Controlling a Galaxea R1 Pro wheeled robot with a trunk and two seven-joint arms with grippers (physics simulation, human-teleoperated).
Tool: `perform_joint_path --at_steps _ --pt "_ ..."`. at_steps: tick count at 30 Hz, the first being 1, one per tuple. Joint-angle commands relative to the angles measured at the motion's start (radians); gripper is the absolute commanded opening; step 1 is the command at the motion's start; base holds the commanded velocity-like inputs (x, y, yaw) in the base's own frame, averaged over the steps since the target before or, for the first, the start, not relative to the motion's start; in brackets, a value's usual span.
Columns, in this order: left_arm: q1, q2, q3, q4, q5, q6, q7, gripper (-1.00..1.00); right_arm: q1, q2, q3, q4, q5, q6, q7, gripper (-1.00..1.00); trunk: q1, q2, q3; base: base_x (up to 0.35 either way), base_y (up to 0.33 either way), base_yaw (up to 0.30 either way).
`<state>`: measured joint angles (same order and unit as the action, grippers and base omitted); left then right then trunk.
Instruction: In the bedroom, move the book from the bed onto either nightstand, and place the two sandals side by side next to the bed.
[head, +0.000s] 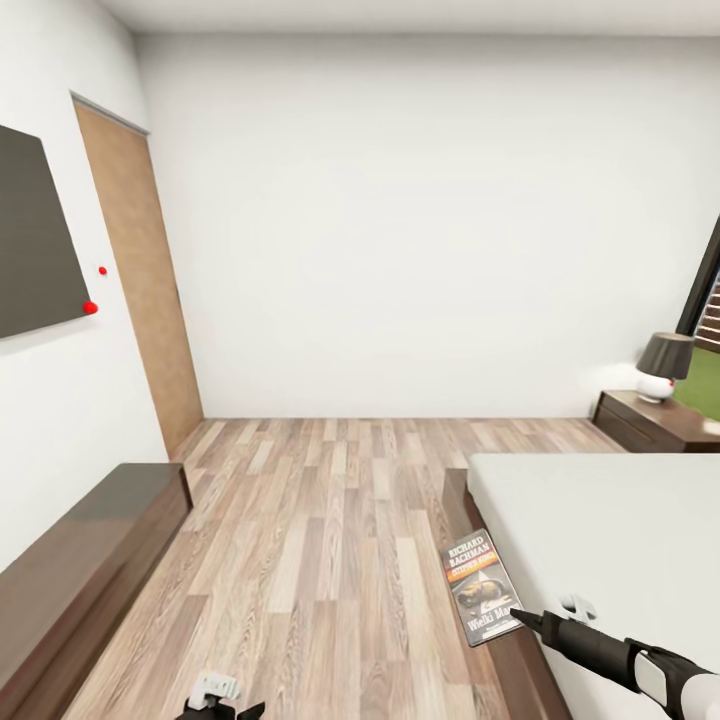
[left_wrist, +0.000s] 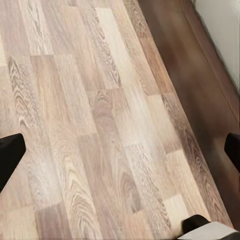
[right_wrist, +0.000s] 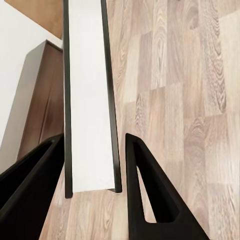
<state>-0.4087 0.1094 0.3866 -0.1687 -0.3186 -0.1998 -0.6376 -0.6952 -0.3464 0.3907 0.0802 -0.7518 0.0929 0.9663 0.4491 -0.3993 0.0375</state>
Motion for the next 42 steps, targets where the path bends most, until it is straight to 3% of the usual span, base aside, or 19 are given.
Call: perform_joint_path --at_steps 1,42 --pt "-0.001 0.0 0.008 0.003 -0.01 -0.006 0.003 1.0 -0.001 0.001 -0.001 0.002 -0.012 0.01 0.004 -1.0 0.001 -0.001 0.0 0.31 0.0 0.0" --pt "0.0 -0.007 0.008 0.015 -0.008 -0.006 0.015 1.0 -0.001 0.0 -0.001 0.001 -0.012 0.011 0.005 -1.0 0.001 -0.001 0.0 0.312 0.0 0.019"
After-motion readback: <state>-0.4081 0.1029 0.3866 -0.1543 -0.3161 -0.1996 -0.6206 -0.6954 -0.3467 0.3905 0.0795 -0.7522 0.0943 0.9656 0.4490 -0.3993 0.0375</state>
